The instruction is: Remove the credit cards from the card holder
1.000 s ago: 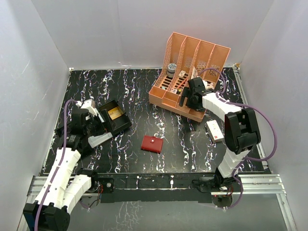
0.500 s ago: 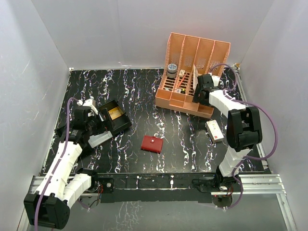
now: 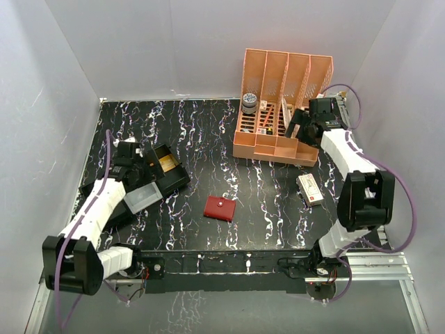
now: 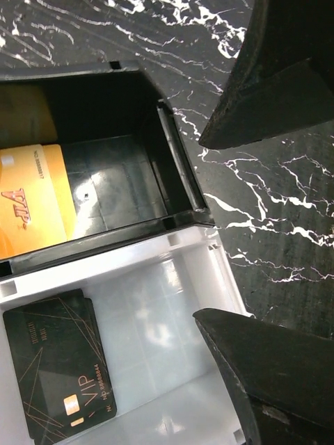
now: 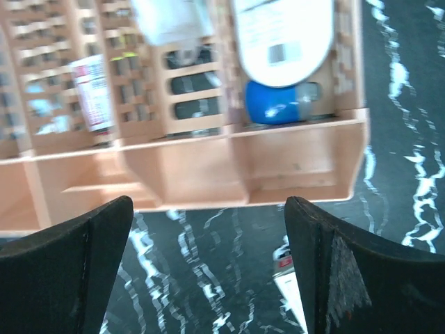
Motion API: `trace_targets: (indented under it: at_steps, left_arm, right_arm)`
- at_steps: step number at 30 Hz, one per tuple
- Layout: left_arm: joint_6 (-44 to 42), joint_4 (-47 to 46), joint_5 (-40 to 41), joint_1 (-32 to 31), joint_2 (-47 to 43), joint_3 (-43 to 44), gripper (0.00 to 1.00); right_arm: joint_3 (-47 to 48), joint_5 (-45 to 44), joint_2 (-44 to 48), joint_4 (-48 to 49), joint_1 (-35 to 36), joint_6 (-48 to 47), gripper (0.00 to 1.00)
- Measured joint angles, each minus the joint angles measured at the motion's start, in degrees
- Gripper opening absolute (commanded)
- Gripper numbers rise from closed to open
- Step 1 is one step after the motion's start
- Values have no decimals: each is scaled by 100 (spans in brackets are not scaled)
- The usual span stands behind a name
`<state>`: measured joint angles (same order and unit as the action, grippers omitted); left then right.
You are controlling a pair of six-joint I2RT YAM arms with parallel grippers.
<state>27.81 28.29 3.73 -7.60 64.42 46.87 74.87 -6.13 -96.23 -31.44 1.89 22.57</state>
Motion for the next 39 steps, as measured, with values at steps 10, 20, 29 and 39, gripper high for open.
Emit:
trace_targets:
  at_steps: [10, 20, 29, 39]
  left_arm:
    - [271, 0, 437, 7, 1233, 487, 64]
    - [208, -162, 310, 26, 1471, 520, 34]
    - [92, -352, -175, 20, 1875, 702, 21]
    - [160, -632, -468, -643, 2352, 1067, 22]
  right_arm:
    - [-728, 1871, 1248, 212, 105, 350, 87]
    - [-2024, 3136, 1742, 376, 369, 800, 87]
    - [-2664, 3694, 2063, 702, 496, 1202, 88]
    - [-2791, 3799, 2068, 758, 595, 1233, 88]
